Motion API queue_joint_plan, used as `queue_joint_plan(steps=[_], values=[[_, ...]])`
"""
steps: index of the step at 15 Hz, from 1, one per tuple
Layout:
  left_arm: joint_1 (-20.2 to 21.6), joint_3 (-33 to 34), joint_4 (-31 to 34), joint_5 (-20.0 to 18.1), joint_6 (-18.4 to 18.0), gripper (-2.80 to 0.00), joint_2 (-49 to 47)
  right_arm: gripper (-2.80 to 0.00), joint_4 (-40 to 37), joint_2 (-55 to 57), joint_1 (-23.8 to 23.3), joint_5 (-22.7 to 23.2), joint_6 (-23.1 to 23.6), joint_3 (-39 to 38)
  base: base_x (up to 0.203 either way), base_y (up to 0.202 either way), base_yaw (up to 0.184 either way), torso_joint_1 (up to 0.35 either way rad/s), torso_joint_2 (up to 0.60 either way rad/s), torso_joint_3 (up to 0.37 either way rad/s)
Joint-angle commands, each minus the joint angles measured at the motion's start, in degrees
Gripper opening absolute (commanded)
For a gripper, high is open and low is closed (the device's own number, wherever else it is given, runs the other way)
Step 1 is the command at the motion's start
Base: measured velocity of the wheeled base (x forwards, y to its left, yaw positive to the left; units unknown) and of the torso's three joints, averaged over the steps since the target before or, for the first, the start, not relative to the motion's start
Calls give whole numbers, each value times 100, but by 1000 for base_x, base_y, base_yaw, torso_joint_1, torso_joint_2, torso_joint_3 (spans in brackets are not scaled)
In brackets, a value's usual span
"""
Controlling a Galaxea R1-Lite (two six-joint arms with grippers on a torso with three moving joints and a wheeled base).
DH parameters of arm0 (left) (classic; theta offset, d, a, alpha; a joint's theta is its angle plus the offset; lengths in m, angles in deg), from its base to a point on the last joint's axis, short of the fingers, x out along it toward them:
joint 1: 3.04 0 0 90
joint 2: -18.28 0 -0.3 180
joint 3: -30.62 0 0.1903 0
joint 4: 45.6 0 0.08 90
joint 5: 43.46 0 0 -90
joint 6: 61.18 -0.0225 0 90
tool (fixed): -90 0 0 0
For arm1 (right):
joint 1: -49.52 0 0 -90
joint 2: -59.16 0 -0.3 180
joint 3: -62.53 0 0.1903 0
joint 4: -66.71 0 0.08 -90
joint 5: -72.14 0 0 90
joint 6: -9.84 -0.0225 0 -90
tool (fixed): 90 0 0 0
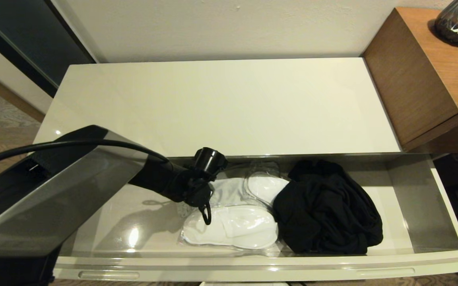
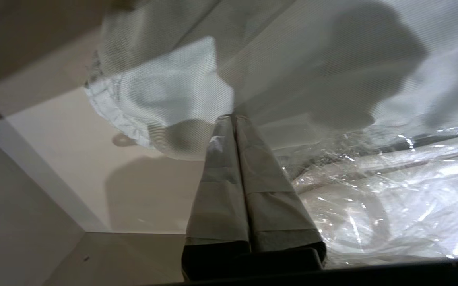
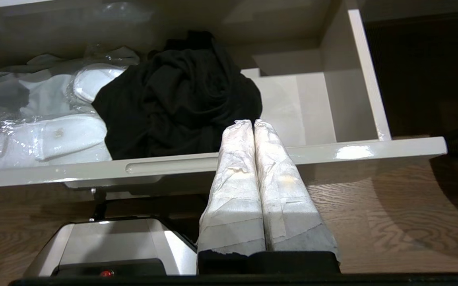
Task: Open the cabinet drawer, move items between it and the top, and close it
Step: Take out the disposable slippers from the drawer
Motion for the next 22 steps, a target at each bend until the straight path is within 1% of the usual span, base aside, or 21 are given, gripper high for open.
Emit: queue_joint_plan(steps=[1,4,8,9,10,11,12,13,15,18,22], values=[[3,-1748,-30,54,-19,-280,543,-280,3,9,2,-2,-5,0,0,0,0,0,0,0],[126,-1724,-13,36,-19,-280,438,-280,3,9,2,7,-3,0,0,0,0,0,0,0],[126,-1906,-13,2,-28,-280,429,-280,3,9,2,-2,-5,0,0,0,0,0,0,0],[126,-1938,-24,7,-91,-280,445,-280,3,9,2,-2,-5,0,0,0,0,0,0,0],[126,-2160,-41,24,-283,-280,492,-280,3,9,2,-2,3,0,0,0,0,0,0,0],[130,-2542,-53,57,-495,-280,574,-280,3,9,4,4,3,0,0,0,0,0,0,0],[138,-2764,-82,111,-821,-280,725,-280,3,9,11,-2,3,0,0,0,0,0,0,0],[144,-2811,-101,142,-916,-280,763,-280,3,9,11,-2,3,0,0,0,0,0,0,0],[156,-2760,34,164,-1043,-280,1098,-280,3,9,5,3,-5,0,0,0,0,0,0,0],[475,-2724,764,186,-1169,-280,1554,-280,3,9,2,-2,-5,0,0,0,0,0,0,0],[486,-2732,787,186,-1180,-280,1563,-280,3,9,2,-2,-5,0,0,0,0,0,0,0]])
